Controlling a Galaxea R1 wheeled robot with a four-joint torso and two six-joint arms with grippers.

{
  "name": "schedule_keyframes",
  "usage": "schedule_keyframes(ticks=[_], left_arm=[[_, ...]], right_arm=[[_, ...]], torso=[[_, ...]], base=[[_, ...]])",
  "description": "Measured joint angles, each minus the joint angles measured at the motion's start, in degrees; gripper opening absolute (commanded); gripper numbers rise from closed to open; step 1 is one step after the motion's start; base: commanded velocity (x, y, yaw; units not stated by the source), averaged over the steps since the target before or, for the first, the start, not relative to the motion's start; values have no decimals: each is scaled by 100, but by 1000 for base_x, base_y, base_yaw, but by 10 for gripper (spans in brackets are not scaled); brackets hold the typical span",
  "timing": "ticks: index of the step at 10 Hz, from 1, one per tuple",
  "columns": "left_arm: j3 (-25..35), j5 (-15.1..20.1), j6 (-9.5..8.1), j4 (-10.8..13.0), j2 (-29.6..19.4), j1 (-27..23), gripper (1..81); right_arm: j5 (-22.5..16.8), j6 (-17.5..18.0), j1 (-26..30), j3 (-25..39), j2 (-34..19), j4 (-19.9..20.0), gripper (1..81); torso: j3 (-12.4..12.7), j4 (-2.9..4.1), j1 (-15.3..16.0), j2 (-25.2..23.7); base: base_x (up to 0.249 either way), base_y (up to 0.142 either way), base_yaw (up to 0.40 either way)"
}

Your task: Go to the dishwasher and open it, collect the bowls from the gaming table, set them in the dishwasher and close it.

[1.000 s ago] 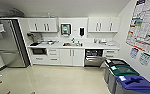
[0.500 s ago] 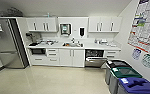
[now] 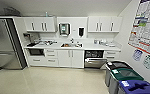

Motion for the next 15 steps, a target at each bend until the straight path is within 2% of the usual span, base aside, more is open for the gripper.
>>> schedule_keyframes(ticks=[5, 15], left_arm=[[0, -7, 2, 0, -2, -16, 10], [-5, -5, 2, 2, -29, -11, 10]], right_arm=[[0, 0, 15, 0, 2, -2, 10], [-9, 0, 12, -4, 2, -26, 10]], torso=[[0, 0, 2, 0], [0, 0, 2, 0]], base=[[114, -69, 0], [107, 0, 0]])
